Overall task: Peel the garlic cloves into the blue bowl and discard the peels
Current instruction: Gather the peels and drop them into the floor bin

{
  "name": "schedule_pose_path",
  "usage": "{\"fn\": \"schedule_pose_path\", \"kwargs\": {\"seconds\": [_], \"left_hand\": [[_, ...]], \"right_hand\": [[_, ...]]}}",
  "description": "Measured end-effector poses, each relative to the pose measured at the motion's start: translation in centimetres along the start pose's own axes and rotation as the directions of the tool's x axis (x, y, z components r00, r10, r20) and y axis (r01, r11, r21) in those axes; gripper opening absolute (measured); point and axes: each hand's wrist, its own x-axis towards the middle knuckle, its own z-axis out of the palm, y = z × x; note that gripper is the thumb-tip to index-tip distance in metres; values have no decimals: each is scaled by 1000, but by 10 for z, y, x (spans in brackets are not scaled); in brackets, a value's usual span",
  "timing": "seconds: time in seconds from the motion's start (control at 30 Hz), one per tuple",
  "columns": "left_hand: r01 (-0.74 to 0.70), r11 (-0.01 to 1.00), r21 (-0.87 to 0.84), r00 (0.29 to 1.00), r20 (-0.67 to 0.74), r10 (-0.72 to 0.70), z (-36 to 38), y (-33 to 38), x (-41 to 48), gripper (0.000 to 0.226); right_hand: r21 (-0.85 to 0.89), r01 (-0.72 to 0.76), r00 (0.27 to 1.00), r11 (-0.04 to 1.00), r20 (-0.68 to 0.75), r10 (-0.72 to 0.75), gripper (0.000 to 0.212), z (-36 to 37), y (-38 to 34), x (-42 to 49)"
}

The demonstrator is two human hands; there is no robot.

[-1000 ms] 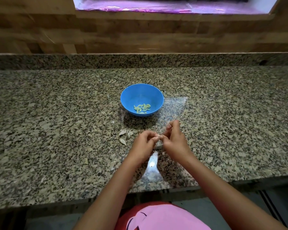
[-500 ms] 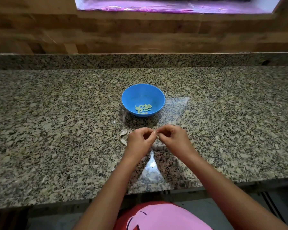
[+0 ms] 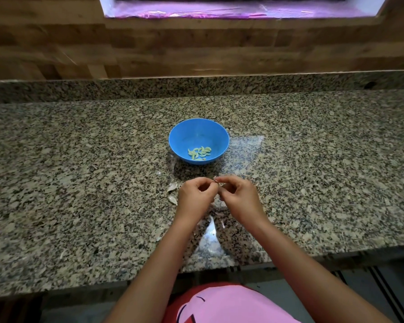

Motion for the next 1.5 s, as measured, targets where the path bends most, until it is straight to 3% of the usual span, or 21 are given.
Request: {"fn": "schedule_pose_path", "kwargs": {"seconds": [0.2, 0.37, 0.43, 0.53, 0.63, 0.73, 0.97, 1.23, 1.5], "left_hand": [[63, 991, -118, 998, 17, -61, -4, 0, 1, 16], [94, 989, 116, 995, 22, -97, -14, -21, 3, 11], [132, 981, 142, 986, 81, -145, -16, -26, 4, 11], [143, 989, -39, 975, 178, -134, -10, -23, 4, 29], [152, 960, -233, 979, 167, -115, -5, -15, 4, 13], [177, 932, -317, 979, 153, -134, -4, -11, 4, 10], [108, 979, -171, 990, 104, -91, -7, -13, 4, 6], [157, 939, -305, 982, 152, -115, -10, -6, 3, 7], [62, 973, -223, 997, 49, -52, -4, -5, 0, 7]], "right_hand": [[348, -108, 993, 931, 2, 114, 14, 4, 2, -4], [632, -215, 963, 745, 12, 268, 10, -4, 6, 2], [633, -248, 957, 733, 43, 286, 10, -6, 8, 4], [624, -263, 954, 736, 54, 295, 8, -5, 10, 3], [606, -240, 964, 759, 55, 260, 6, -2, 9, 0], [567, -195, 977, 800, 40, 210, 6, 0, 7, -1], [521, -186, 982, 833, 68, 177, 7, -1, 6, -1], [564, -205, 978, 800, 96, 183, 7, -2, 3, 4], [610, -191, 977, 769, 39, 212, 24, 2, -1, 3]]}}
